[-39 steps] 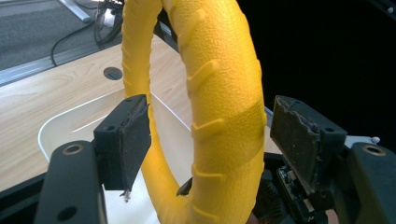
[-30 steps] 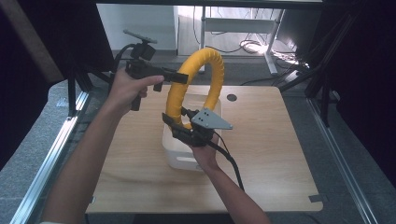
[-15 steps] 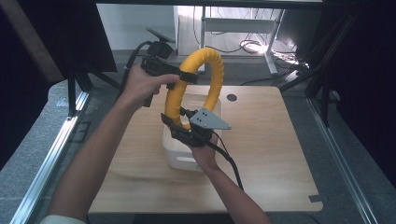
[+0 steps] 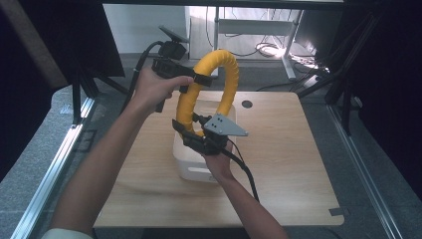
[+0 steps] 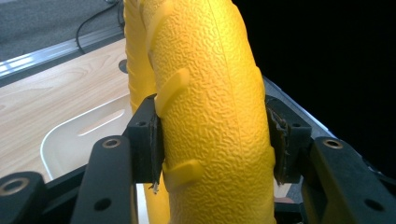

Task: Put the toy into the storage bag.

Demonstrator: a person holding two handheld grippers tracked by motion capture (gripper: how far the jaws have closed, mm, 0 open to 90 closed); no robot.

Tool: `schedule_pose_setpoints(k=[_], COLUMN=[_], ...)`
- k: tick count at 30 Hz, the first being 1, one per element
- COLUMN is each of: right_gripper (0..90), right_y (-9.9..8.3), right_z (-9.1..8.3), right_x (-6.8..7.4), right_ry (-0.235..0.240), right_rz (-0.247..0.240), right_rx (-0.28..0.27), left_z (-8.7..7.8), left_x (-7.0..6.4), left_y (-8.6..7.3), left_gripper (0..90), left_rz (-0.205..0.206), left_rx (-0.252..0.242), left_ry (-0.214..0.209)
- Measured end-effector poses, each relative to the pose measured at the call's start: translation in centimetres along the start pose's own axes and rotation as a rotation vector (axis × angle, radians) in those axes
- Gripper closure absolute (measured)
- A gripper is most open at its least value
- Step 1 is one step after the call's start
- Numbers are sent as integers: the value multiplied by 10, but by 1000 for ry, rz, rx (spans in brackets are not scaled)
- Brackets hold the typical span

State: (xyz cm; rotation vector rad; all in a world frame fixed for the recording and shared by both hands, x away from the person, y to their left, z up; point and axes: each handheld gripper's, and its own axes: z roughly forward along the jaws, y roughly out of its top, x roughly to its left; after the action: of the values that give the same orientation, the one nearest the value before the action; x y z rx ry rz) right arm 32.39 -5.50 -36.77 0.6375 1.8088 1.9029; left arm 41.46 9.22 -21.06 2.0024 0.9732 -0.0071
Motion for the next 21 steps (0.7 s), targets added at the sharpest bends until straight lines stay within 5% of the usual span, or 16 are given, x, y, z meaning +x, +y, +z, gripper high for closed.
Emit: schedule_pose_setpoints(k=[5, 11, 21], right_gripper=[432, 419, 407], right_y=[2, 1, -6], right_z=[-3, -10, -47], right_x=[3, 7, 11], right_ry=[12, 36, 80], right_rz=[-30, -35, -62], right_rx=[-7, 1, 28], left_z=[4, 6, 5], left_x=[-1, -1, -5], left_y=[2, 7, 12], left_gripper=[474, 487, 488], left_rz=[-20, -24, -17], left_rx=[-13, -31, -23], left_ry=[-23, 0, -3])
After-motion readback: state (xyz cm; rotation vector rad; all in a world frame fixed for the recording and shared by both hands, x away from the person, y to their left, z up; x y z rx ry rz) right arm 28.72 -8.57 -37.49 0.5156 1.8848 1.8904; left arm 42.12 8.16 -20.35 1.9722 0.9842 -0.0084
